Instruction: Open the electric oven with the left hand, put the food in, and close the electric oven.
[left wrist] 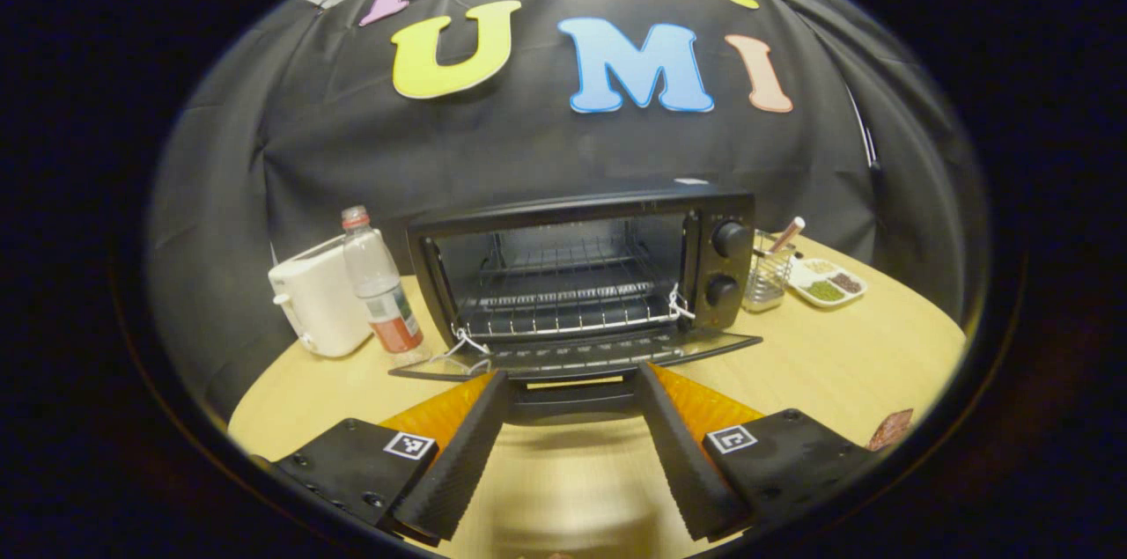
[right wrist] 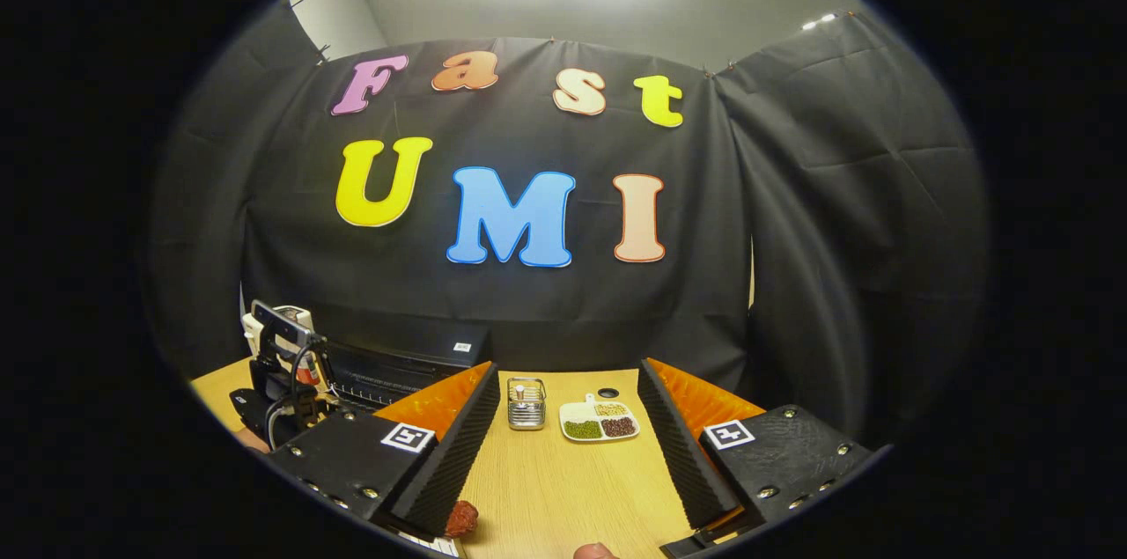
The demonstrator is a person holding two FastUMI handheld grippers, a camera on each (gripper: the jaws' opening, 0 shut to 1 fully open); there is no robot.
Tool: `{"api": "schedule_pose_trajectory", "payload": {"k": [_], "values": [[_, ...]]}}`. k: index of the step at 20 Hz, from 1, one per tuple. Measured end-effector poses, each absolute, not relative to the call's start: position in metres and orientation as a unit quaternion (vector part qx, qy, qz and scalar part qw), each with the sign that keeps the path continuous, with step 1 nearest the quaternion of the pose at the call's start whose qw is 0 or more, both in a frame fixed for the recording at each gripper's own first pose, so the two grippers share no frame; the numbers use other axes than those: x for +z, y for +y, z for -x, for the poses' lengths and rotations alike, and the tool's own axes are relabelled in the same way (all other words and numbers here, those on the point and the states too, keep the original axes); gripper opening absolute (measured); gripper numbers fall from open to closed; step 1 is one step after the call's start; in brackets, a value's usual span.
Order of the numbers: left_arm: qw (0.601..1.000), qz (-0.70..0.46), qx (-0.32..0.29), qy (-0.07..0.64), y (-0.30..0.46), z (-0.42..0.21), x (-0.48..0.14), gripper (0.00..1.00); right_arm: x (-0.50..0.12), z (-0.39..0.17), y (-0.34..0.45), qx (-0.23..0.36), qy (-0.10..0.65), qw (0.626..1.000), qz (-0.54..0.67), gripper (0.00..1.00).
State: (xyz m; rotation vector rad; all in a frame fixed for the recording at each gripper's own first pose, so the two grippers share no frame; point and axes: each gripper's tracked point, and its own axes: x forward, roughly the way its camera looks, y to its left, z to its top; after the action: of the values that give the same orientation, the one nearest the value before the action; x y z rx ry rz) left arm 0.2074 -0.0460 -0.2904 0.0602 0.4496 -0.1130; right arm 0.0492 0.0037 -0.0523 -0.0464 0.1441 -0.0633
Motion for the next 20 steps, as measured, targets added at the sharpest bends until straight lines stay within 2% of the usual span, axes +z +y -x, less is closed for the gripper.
{"api": "schedule_pose_trajectory", "payload": {"k": [1,2,4,5,10,13,14,15,19,20], "values": [[0.971,-0.032,-0.054,0.233,-0.045,-0.204,-0.300,1.00,-0.053,-0.049,0.004,-0.029,0.073,0.997,0.023,0.95],[0.968,-0.034,-0.052,0.241,-0.045,-0.201,-0.307,0.97,-0.054,-0.048,0.005,-0.026,0.076,0.997,0.023,0.95],[0.965,-0.033,-0.055,0.254,-0.046,-0.194,-0.320,1.00,-0.058,-0.047,0.007,-0.020,0.084,0.996,0.024,0.95],[0.964,-0.035,-0.056,0.258,-0.047,-0.191,-0.325,0.97,-0.061,-0.046,0.008,-0.016,0.088,0.996,0.024,0.95],[0.963,-0.031,-0.049,0.262,-0.044,-0.179,-0.324,0.97,-0.074,-0.046,0.012,-0.002,0.111,0.994,0.023,0.95],[0.971,-0.023,-0.046,0.235,-0.042,-0.177,-0.291,0.97,-0.089,-0.046,0.020,0.020,0.139,0.990,0.012,0.96],[0.974,-0.019,-0.047,0.220,-0.042,-0.176,-0.275,1.00,-0.093,-0.047,0.023,0.027,0.145,0.989,0.005,0.96],[0.978,-0.018,-0.047,0.204,-0.040,-0.177,-0.257,0.97,-0.098,-0.048,0.026,0.034,0.152,0.988,-0.002,0.96],[0.989,-0.016,-0.036,0.140,-0.025,-0.170,-0.186,0.96,-0.126,-0.050,0.047,0.078,0.185,0.979,-0.037,0.96],[0.992,-0.016,-0.031,0.125,-0.019,-0.164,-0.169,1.00,-0.134,-0.050,0.052,0.087,0.195,0.976,-0.045,0.96]]}}
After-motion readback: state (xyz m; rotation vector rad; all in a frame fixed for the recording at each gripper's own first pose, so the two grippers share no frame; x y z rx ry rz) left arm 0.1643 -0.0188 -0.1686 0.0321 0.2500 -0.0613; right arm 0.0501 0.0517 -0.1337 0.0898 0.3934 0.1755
